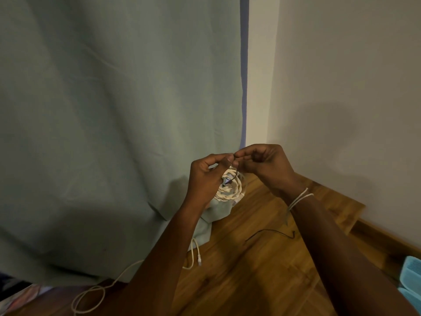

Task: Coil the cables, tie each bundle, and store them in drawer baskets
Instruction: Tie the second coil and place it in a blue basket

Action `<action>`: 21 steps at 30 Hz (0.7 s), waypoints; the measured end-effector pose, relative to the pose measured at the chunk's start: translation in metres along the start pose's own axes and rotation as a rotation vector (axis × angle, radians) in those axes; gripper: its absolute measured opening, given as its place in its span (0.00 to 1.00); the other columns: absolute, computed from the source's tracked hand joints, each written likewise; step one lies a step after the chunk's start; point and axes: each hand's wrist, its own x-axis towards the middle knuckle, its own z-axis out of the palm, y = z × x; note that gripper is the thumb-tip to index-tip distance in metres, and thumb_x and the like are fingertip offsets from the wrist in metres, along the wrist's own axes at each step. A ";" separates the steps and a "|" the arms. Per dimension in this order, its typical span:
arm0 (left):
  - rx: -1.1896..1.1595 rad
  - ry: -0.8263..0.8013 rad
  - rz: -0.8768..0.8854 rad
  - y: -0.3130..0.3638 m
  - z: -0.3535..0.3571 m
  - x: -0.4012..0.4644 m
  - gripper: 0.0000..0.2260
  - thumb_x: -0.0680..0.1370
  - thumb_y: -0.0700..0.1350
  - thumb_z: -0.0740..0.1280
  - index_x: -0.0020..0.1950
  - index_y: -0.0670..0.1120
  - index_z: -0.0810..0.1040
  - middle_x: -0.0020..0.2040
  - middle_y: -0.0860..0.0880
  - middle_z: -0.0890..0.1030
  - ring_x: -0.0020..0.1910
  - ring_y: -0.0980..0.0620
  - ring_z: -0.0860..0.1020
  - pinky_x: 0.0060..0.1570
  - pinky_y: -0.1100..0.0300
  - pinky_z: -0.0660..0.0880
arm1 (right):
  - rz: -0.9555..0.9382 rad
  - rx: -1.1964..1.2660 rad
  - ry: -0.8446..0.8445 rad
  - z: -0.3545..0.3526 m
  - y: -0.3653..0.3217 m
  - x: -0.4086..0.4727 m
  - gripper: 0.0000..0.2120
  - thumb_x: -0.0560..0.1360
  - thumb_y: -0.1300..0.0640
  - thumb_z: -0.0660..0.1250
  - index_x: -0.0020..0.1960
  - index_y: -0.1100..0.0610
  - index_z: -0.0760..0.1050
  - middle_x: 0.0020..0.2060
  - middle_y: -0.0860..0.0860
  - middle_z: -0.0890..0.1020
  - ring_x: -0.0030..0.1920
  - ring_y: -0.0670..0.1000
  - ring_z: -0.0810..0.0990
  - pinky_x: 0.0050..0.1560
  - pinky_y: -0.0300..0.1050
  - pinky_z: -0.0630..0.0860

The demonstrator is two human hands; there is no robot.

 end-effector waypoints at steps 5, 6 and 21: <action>-0.046 0.014 -0.025 -0.001 -0.002 0.003 0.09 0.77 0.48 0.70 0.52 0.44 0.85 0.43 0.47 0.87 0.42 0.47 0.85 0.39 0.57 0.81 | 0.016 -0.012 -0.058 -0.001 0.003 0.001 0.09 0.76 0.66 0.70 0.55 0.63 0.83 0.46 0.58 0.87 0.46 0.57 0.86 0.51 0.49 0.84; -0.041 0.014 -0.035 -0.002 -0.003 0.004 0.09 0.77 0.48 0.70 0.52 0.44 0.85 0.43 0.47 0.86 0.42 0.47 0.85 0.39 0.57 0.80 | 0.012 -0.060 -0.045 0.001 0.004 0.002 0.08 0.76 0.66 0.69 0.54 0.62 0.83 0.45 0.56 0.87 0.44 0.55 0.86 0.49 0.48 0.84; 0.003 -0.230 -0.082 -0.017 -0.028 0.016 0.08 0.79 0.43 0.66 0.43 0.51 0.83 0.38 0.51 0.80 0.33 0.55 0.74 0.32 0.60 0.72 | 0.133 -0.059 0.111 0.021 -0.004 0.010 0.11 0.84 0.58 0.56 0.55 0.64 0.74 0.48 0.57 0.84 0.34 0.50 0.80 0.36 0.43 0.79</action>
